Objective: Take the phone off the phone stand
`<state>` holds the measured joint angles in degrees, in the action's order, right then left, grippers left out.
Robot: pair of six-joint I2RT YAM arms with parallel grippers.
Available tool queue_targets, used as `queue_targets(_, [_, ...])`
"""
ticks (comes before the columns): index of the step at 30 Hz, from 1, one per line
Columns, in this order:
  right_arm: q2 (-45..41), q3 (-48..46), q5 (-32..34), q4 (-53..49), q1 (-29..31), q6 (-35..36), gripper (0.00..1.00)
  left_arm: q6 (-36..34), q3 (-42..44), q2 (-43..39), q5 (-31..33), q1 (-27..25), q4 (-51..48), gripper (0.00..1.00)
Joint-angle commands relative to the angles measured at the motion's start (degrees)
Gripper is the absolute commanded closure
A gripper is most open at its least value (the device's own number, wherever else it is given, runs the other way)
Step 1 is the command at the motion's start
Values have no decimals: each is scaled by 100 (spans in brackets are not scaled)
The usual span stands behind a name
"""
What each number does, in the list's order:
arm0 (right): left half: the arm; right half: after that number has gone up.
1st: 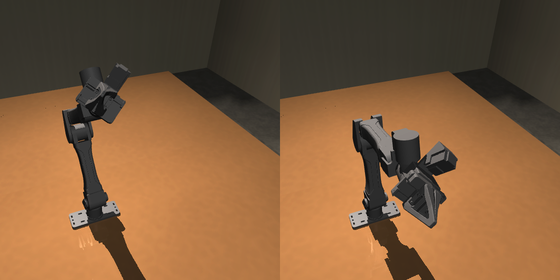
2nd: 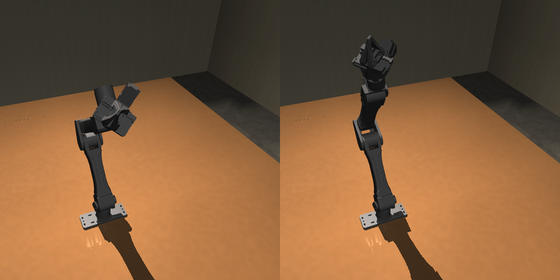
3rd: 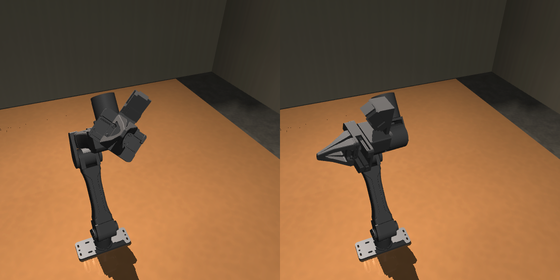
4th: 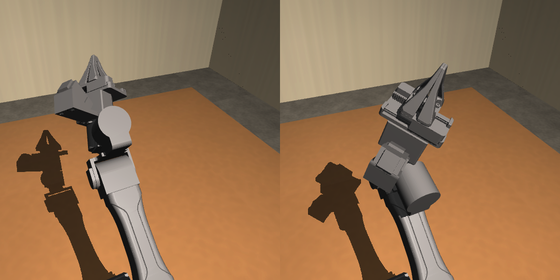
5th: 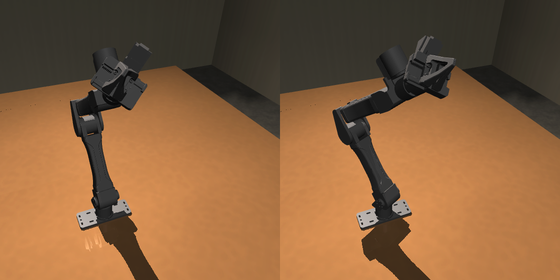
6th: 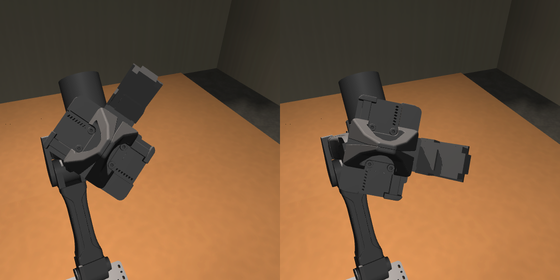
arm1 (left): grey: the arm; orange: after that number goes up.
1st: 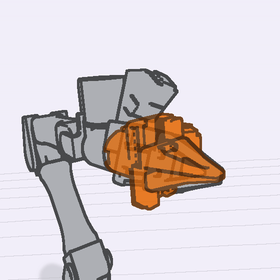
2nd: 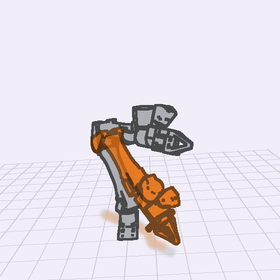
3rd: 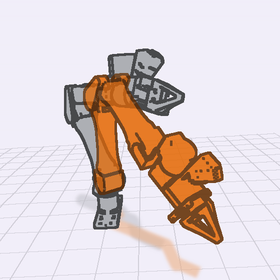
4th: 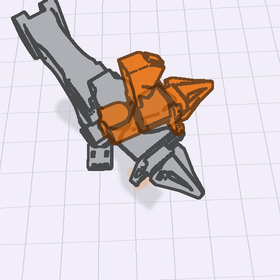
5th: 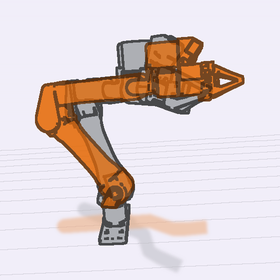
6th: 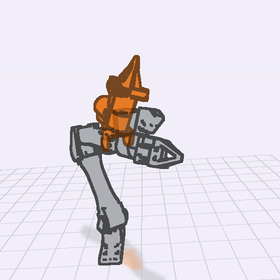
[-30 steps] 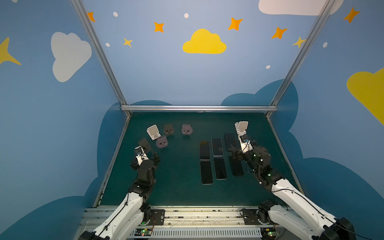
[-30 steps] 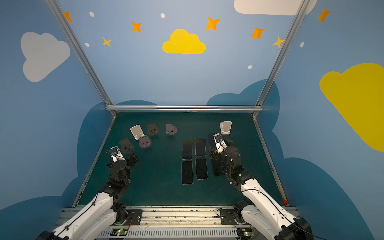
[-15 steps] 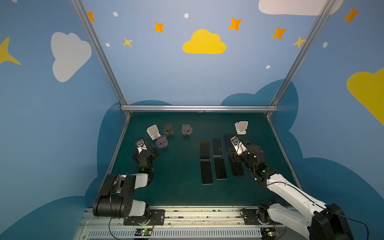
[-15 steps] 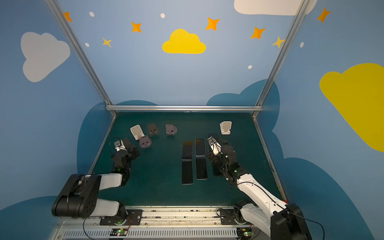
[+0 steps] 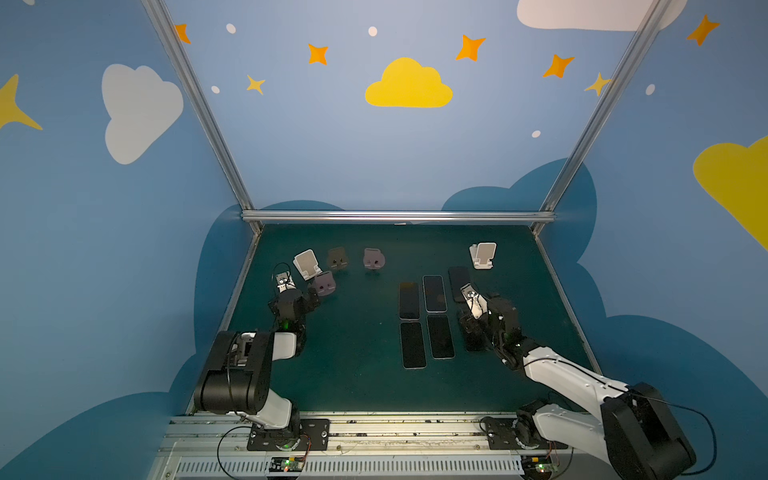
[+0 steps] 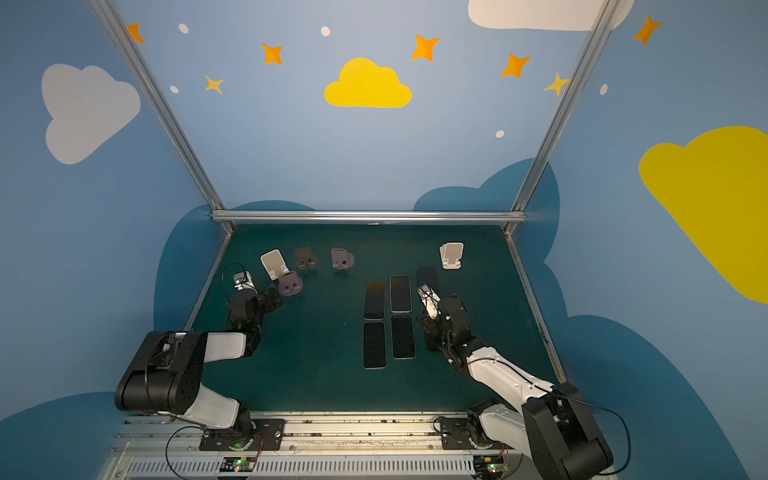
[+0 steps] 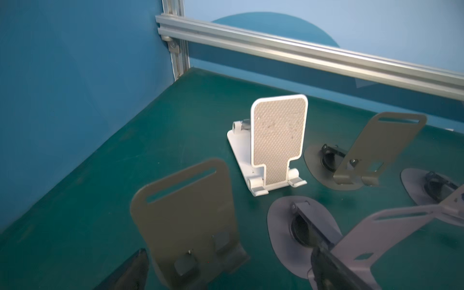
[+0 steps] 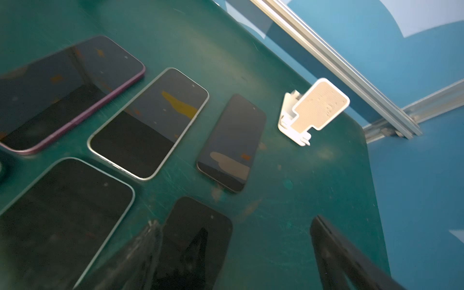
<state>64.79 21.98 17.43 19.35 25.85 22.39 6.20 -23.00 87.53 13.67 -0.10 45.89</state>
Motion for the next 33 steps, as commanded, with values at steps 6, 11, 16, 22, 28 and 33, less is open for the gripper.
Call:
queue_targets(6, [-90, -684, -778, 1370, -625, -777, 7, -74, -11, -43, -22, -24, -142, 0])
queue_targets(11, [760, -785, -896, 2613, -1062, -1000, 7, -79, -2, -43, -19, -26, -142, 0])
queue_targets(16, [1537, -191, -910, 2315, -1640, -1631, 5, -75, -10, -43, -13, -40, -142, 0])
queue_targets(22, [1835, 979, -1697, 320, -2359, -2488, 4, -75, -2, -42, -5, -43, -142, 0])
queue_targets(28, [1844, 988, -1629, 307, -2344, -2503, 4, -75, -3, -43, -9, -43, -151, 0])
queue_targets(33, [1848, 990, -1620, 306, -2342, -2503, 5, -101, -16, -34, 18, -56, -150, 0])
